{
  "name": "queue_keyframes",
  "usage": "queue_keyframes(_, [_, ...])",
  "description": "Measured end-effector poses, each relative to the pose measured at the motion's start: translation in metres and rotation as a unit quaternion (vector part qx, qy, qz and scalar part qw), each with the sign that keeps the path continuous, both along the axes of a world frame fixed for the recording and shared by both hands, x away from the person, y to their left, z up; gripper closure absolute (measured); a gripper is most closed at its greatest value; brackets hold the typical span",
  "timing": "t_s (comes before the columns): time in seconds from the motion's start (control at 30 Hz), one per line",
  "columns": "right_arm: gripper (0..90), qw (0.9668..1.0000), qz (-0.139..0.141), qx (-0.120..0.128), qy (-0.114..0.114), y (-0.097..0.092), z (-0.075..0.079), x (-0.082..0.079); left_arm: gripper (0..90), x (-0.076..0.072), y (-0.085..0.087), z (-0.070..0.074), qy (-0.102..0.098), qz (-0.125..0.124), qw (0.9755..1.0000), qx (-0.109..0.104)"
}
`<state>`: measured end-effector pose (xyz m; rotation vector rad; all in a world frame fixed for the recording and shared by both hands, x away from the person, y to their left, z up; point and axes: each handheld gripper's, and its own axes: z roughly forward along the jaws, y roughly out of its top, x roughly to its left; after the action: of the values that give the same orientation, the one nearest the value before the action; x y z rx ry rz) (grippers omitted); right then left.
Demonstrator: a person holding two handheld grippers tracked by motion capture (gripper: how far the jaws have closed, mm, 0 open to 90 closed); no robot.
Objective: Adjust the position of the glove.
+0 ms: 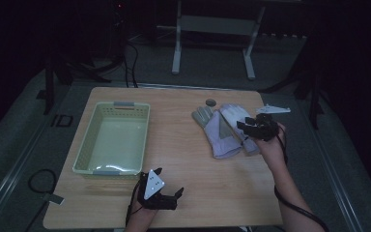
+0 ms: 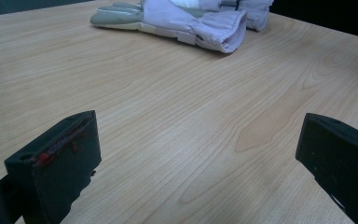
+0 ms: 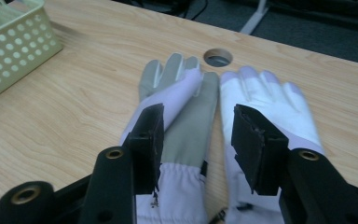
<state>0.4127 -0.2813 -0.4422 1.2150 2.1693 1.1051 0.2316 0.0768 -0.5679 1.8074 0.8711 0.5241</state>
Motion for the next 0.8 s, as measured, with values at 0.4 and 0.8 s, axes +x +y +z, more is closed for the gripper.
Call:
queue_keyframes(0.4, [55.2,0.9985,0.030,-0.044,0.008,0.026,-0.032,0.023,0.0,0.000,0.001,0.000,-0.002,-0.004,1.0000,-0.002])
queue_keyframes(0.8, [60.2,0.9948,0.046,-0.083,0.035,0.040,-0.064,0.045,0.0,0.000,0.001,0.000,-0.002,-0.009,0.9999,-0.006])
